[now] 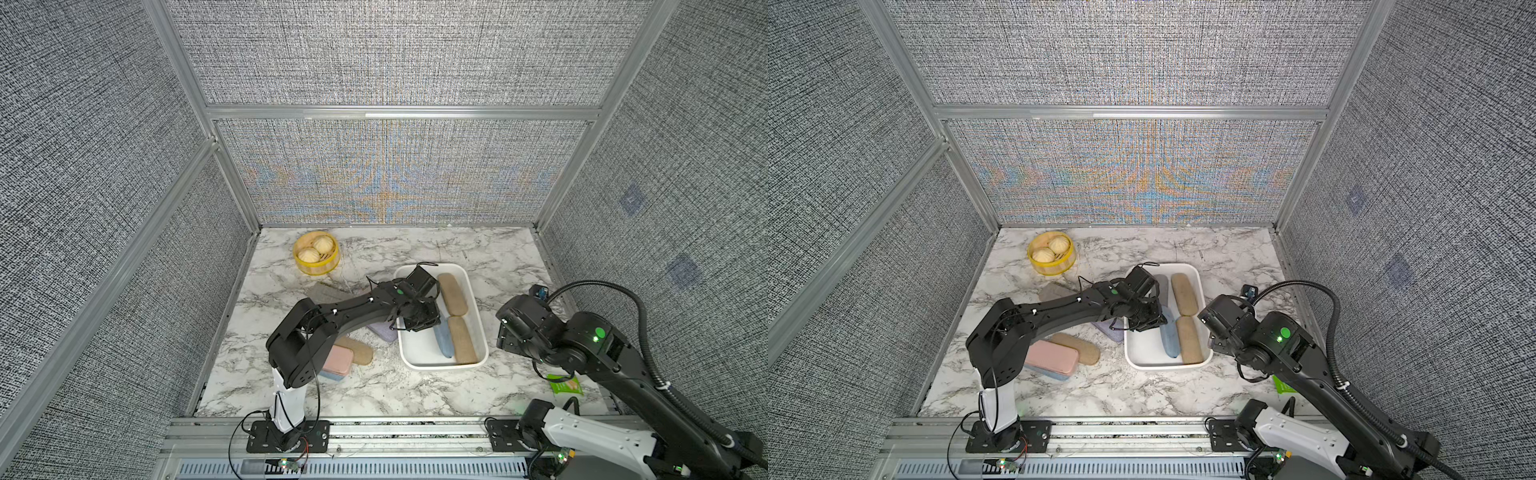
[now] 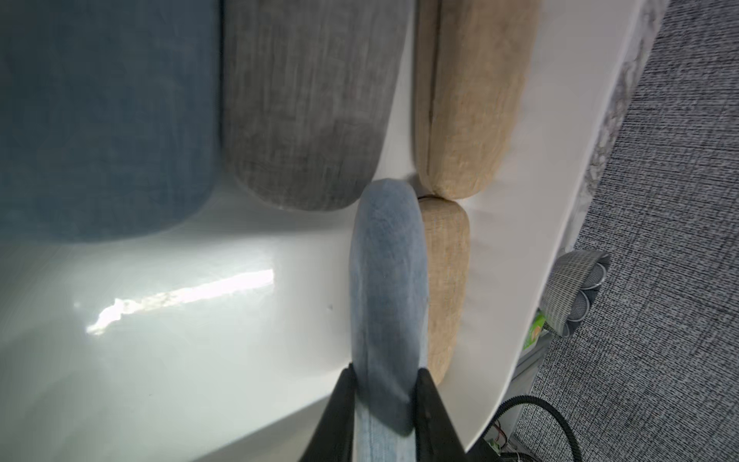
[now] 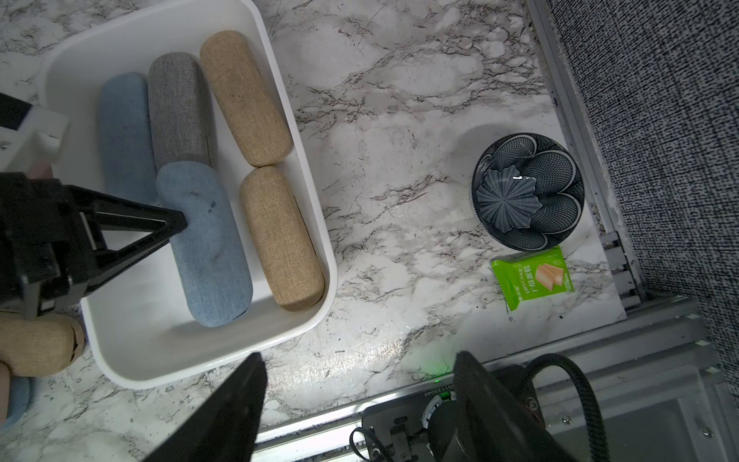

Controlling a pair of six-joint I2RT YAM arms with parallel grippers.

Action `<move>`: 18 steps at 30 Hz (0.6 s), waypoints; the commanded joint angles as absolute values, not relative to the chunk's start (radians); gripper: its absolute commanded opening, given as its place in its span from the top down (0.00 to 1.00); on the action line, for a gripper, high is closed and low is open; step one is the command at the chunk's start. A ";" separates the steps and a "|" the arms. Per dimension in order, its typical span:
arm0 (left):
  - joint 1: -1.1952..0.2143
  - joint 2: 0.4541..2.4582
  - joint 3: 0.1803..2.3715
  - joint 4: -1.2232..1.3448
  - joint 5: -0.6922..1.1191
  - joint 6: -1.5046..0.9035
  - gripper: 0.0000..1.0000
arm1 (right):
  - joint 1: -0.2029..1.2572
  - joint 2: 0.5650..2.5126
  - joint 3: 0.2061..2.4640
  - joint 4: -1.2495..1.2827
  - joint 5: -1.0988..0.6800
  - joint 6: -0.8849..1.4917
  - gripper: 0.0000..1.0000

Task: Put the glasses cases into the storage boxes
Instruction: Place the glasses case in the storage box.

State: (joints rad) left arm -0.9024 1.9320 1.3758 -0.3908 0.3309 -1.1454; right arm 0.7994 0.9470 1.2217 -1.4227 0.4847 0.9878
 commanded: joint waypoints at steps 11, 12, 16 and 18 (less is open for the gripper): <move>-0.919 2.023 1.397 -0.357 0.328 -1.164 0.49 | 0.798 0.941 1.244 -1.432 0.476 0.973 0.25; -0.919 2.019 1.398 -0.367 0.327 -1.161 0.46 | 0.798 0.945 1.245 -1.429 0.474 0.971 0.25; -0.922 2.004 1.401 -0.396 0.316 -1.137 0.38 | 0.798 0.962 1.244 -1.396 0.448 0.966 0.25; -0.923 1.991 1.404 -0.420 0.304 -1.121 0.35 | 0.798 0.977 1.241 -1.380 0.434 0.936 0.25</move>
